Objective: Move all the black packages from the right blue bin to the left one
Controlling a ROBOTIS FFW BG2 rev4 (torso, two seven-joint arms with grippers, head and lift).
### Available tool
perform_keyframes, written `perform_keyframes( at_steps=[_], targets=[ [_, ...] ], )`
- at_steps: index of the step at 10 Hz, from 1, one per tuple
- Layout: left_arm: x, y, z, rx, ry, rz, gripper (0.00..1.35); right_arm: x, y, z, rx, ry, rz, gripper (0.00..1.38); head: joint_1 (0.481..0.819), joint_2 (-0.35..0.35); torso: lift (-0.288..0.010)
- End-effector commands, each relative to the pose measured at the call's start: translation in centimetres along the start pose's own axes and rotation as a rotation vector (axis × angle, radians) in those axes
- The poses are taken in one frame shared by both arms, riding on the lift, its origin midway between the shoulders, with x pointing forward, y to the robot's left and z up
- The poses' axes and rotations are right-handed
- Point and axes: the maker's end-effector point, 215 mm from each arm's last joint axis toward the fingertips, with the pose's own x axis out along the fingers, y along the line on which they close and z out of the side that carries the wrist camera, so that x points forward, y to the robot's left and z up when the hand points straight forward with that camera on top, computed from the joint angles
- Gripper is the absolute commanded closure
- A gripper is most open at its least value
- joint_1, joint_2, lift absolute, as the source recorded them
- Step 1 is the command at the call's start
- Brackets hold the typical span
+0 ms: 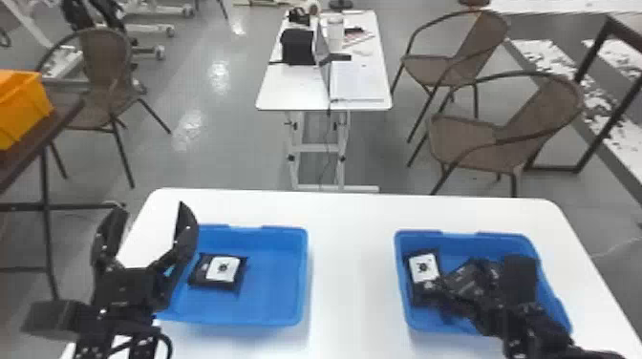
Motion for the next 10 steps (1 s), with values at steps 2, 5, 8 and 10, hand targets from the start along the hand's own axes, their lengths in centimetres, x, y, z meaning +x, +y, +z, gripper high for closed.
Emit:
perform_keyframes(
  at_steps=[2,5,8,10],
  targets=[
    [0.0,-0.4,-0.1,-0.009,0.002,-0.003,0.16,1.1,0.8,-1.2,0.003,0.040,0.027,0.33,0.695,0.045,0.000],
    [0.0,-0.5,-0.3,-0.011,0.006,-0.003,0.16,2.7,3.2,-1.4,-0.026,0.108,0.149,0.62,0.695,0.065,0.000],
    [-0.1,-0.4,-0.4,-0.012,0.009,-0.002,0.16,2.8,4.5,-1.9,0.053,0.131,0.165,1.17,0.695,0.085,0.000],
    [-0.1,-0.5,-0.4,-0.015,0.008,-0.002,0.16,2.1,4.0,-1.7,0.074,0.107,0.136,1.28,0.695,0.091,0.000]
  ],
)
